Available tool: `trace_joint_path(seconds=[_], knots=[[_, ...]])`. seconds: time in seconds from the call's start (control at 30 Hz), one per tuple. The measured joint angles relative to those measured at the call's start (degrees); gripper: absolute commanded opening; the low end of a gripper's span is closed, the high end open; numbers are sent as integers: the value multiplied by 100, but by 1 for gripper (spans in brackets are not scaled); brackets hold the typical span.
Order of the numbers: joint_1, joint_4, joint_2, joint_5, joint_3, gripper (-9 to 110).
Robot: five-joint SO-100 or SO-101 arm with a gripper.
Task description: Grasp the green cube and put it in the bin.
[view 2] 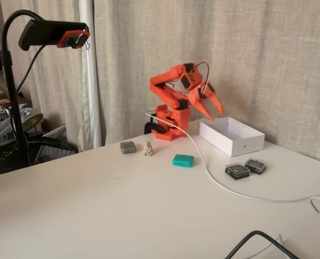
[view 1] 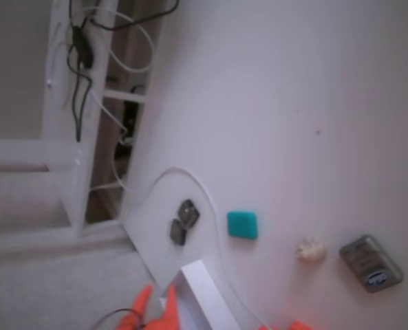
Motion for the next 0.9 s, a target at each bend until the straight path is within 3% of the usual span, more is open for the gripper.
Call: trace_joint_path(seconds=[0.1, 0.27, 0.43, 0.57, 0.9], knots=[[475, 1002, -1230, 229, -1758, 17], [1573, 1934, -2909, 431, -3568, 28], [2470, 1731, -4764, 527, -3595, 29], [2689, 853, -5801, 536, -3006, 29], [3085, 299, -6003, 457, -1925, 32]])
